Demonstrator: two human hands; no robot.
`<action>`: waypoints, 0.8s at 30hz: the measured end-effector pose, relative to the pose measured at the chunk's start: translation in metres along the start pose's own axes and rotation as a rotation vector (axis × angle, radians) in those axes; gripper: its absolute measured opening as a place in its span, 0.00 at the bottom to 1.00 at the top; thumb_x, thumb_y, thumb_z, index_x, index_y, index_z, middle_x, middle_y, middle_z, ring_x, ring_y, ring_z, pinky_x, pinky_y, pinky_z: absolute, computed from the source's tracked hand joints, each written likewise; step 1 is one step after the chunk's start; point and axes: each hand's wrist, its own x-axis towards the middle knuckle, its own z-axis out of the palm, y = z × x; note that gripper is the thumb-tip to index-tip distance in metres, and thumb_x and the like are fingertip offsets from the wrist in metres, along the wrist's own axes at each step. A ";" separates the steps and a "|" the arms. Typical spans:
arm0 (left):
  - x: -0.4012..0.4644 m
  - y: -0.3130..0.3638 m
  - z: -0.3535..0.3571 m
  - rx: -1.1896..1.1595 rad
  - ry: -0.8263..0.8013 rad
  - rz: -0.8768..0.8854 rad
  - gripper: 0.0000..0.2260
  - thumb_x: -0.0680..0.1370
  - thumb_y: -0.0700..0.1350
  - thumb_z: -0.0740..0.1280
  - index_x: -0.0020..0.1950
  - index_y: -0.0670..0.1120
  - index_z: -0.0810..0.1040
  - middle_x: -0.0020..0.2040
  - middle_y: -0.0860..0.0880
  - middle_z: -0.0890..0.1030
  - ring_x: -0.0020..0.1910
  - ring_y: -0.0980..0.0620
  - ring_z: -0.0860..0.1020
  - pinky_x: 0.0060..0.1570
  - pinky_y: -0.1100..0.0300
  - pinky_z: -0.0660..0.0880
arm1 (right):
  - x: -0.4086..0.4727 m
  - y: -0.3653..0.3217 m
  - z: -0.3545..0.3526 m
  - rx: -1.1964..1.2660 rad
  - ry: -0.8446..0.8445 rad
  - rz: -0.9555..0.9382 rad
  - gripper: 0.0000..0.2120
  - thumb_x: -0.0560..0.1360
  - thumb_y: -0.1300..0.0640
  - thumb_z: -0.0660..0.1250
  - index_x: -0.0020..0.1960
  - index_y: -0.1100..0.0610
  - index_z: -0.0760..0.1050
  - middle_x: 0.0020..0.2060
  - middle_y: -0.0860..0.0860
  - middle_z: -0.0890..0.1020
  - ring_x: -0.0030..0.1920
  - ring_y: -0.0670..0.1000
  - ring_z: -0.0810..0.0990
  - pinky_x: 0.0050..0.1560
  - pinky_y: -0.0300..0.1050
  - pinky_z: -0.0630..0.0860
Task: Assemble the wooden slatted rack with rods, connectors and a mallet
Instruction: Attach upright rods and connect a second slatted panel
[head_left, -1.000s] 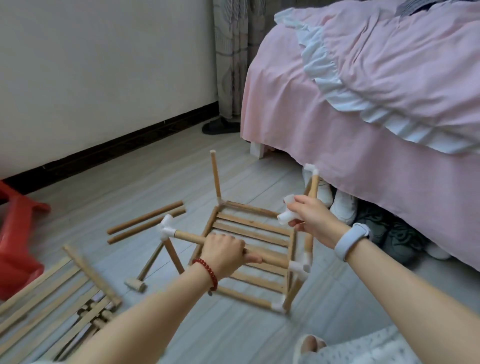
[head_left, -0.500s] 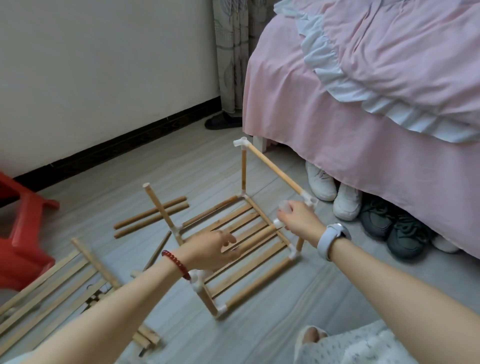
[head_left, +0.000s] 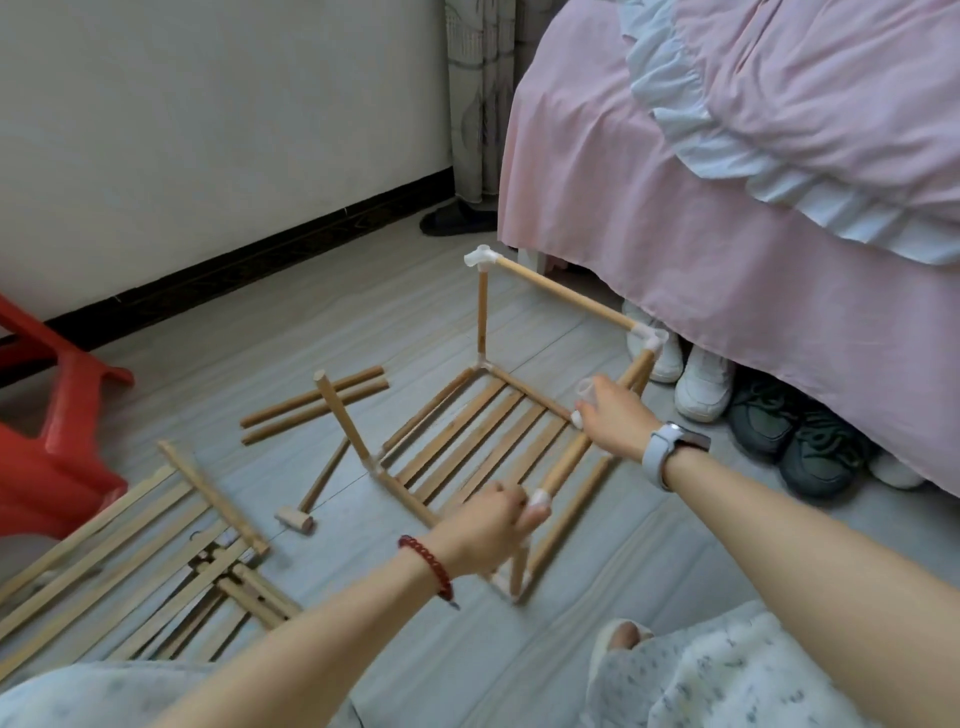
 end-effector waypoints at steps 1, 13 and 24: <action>0.009 0.013 0.008 -0.015 0.000 0.024 0.15 0.83 0.54 0.53 0.52 0.44 0.72 0.48 0.48 0.71 0.43 0.52 0.71 0.45 0.58 0.71 | 0.002 0.007 -0.006 0.036 0.030 0.018 0.10 0.80 0.60 0.57 0.58 0.64 0.71 0.53 0.60 0.77 0.56 0.61 0.75 0.53 0.48 0.70; 0.044 0.031 -0.021 0.148 0.184 0.181 0.13 0.82 0.46 0.58 0.61 0.44 0.77 0.60 0.47 0.78 0.57 0.50 0.76 0.56 0.61 0.71 | 0.002 0.032 -0.030 0.124 0.168 -0.056 0.11 0.79 0.51 0.58 0.57 0.57 0.70 0.48 0.54 0.77 0.47 0.55 0.77 0.46 0.47 0.72; 0.005 -0.126 -0.085 0.132 0.326 -0.267 0.14 0.78 0.34 0.63 0.63 0.43 0.76 0.60 0.44 0.78 0.54 0.47 0.79 0.52 0.56 0.77 | -0.010 -0.045 0.037 0.850 -0.550 0.091 0.15 0.76 0.70 0.56 0.58 0.56 0.71 0.51 0.59 0.71 0.38 0.50 0.73 0.37 0.41 0.72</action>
